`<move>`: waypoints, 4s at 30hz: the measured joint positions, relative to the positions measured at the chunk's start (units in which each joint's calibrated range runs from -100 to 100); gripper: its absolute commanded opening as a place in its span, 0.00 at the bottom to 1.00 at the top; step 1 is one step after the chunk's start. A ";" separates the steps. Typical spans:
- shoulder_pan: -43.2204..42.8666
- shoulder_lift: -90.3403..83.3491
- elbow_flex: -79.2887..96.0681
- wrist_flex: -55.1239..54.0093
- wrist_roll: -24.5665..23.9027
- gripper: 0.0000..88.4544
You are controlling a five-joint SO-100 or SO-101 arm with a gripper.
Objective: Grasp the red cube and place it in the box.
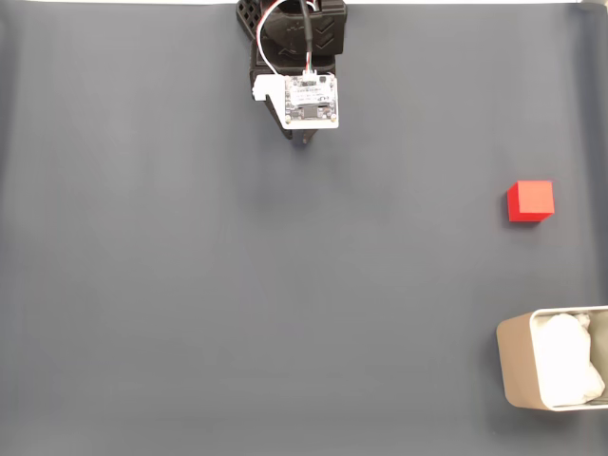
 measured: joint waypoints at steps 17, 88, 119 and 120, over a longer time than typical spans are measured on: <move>0.00 0.00 0.00 0.00 0.00 0.00; -0.07 52.80 -79.29 -6.84 0.24 0.00; -30.71 63.22 -73.96 -17.26 1.47 0.07; -31.45 63.22 -73.33 -17.50 1.56 0.07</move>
